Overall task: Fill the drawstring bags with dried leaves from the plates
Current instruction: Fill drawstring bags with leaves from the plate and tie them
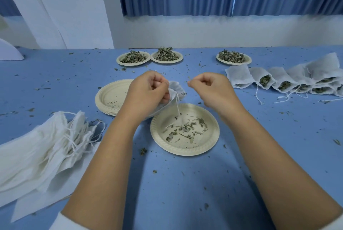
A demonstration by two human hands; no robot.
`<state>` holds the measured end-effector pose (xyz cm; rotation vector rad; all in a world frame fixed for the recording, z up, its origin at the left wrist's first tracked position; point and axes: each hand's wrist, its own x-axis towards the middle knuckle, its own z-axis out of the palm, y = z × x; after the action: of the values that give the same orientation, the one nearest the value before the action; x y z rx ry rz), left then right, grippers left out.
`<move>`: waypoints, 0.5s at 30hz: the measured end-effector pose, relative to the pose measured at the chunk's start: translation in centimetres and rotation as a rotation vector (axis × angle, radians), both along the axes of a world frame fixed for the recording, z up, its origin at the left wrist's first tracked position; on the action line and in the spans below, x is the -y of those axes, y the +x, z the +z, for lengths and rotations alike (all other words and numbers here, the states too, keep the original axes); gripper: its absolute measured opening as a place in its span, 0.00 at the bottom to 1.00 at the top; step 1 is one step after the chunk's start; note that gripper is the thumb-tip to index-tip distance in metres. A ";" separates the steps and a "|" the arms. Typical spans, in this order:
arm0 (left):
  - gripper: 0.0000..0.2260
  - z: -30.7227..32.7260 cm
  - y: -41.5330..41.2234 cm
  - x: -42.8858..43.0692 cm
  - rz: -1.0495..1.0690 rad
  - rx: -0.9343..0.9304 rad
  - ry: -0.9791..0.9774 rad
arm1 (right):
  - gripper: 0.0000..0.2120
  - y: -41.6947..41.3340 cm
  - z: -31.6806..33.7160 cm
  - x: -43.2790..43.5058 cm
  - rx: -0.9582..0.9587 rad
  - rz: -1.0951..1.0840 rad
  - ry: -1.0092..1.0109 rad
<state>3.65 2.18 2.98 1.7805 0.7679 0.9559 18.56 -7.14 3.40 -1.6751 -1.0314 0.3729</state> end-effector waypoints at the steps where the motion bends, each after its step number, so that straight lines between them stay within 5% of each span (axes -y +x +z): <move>1: 0.05 0.0 -0.1 -0.2 0.019 -0.001 0.008 | 0.16 0.1 0.1 0.1 0.052 0.003 -0.029; 4: 0.05 -0.1 -0.1 -0.3 0.033 -0.003 0.028 | 0.30 -0.7 -0.1 0.3 0.235 0.089 -0.155; 10: 0.06 -0.1 0.0 -0.5 0.064 0.004 0.041 | 0.14 -2.8 -0.9 -0.1 0.379 0.272 -0.172; 15: 0.06 0.0 -0.2 -1.0 0.166 -0.019 0.093 | 0.10 -4.1 -0.4 0.3 0.190 0.461 -0.101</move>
<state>3.44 3.14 2.94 1.8294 0.9071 1.1003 14.45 -7.46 2.95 -1.5724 -1.5692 0.5795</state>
